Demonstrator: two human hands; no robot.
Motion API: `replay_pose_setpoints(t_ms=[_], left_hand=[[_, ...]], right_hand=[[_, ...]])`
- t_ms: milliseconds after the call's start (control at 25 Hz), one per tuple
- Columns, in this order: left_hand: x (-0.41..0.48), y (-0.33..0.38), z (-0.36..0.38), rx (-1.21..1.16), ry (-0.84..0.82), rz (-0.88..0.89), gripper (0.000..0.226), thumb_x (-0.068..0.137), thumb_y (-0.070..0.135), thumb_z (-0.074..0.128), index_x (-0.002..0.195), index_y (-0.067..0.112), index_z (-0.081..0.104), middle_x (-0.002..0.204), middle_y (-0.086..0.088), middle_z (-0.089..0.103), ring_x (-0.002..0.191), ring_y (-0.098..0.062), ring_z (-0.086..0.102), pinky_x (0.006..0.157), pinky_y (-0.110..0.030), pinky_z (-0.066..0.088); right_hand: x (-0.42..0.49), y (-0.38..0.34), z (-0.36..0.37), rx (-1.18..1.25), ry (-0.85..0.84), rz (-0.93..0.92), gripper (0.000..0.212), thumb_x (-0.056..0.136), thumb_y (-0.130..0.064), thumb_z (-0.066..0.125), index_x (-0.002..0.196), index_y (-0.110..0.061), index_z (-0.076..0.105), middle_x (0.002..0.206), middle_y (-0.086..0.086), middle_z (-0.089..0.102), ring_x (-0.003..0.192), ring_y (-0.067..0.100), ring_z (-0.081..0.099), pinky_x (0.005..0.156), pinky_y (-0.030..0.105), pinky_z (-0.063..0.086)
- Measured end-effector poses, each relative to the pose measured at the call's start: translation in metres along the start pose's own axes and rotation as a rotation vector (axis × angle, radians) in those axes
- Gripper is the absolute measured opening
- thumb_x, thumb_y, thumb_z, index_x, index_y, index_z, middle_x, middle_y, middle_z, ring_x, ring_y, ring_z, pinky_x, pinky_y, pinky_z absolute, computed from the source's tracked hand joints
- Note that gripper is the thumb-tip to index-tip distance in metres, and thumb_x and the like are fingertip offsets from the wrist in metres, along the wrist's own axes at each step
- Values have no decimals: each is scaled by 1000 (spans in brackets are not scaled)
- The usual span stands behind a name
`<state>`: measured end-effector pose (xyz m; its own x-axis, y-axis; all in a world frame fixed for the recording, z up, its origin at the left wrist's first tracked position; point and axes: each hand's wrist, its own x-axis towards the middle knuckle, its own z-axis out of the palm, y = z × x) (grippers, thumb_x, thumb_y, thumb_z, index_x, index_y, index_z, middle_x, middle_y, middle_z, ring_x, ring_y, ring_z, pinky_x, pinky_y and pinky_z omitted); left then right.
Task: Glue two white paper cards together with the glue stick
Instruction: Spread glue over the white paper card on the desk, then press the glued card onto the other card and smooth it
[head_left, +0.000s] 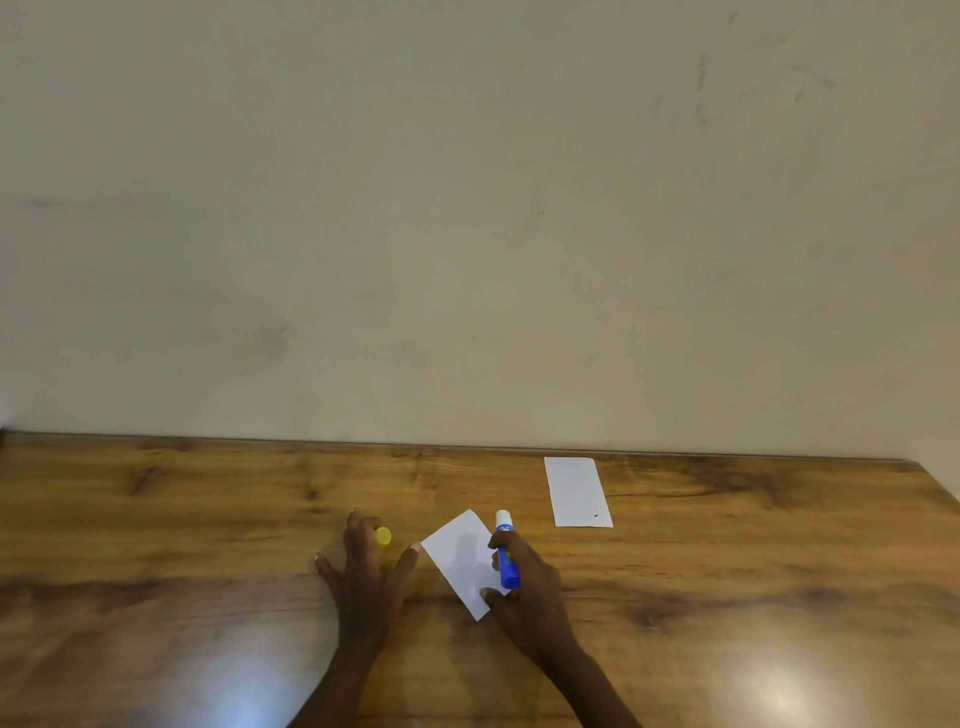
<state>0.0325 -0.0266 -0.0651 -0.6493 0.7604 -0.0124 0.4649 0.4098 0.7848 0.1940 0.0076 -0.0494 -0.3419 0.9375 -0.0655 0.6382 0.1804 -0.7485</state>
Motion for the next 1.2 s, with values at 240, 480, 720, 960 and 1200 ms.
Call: replay_pose_setpoints(t_ms=[240, 480, 720, 960, 1200], left_hand=[[4, 13, -19, -310, -69, -225, 40, 92, 24, 50, 127, 5, 46, 134, -18, 49, 129, -41, 34, 112, -52, 24], [-13, 76, -13, -334, -255, -90, 37, 90, 28, 53, 121, 10, 53, 134, -15, 51, 122, -33, 44, 104, -46, 38], [-49, 127, 48, 61, -356, 269, 45, 95, 42, 34, 139, 35, 28, 158, -4, 1, 145, -25, -7, 113, -53, -7], [-93, 157, 135, 392, -463, 448, 57, 91, 55, 27, 140, 45, 1, 156, -1, -18, 143, -26, -17, 110, -58, -14], [-101, 147, 179, 558, -523, 487, 60, 90, 57, 26, 139, 46, -6, 156, -2, -17, 143, -29, -16, 109, -60, -13]], right_hand=[[-10, -11, -16, 568, 211, -4, 26, 82, -16, 61, 99, -32, 50, 96, -10, 58, 86, 13, 59, 61, 6, 48], [-6, -18, -62, 589, 350, -107, 31, 91, -9, 45, 110, -33, 45, 103, -18, 52, 86, 9, 58, 68, 17, 52], [-15, 39, -129, 677, 491, 35, 42, 87, 1, 49, 125, -14, 38, 108, 8, 50, 94, 21, 51, 69, 21, 45], [-29, 102, -176, 688, 510, 59, 31, 83, 11, 50, 102, -12, 41, 93, 11, 56, 84, 20, 52, 73, 28, 43], [-22, 148, -169, 440, 362, 109, 28, 81, 6, 54, 98, -14, 44, 91, -2, 60, 87, 17, 58, 77, 28, 49]])
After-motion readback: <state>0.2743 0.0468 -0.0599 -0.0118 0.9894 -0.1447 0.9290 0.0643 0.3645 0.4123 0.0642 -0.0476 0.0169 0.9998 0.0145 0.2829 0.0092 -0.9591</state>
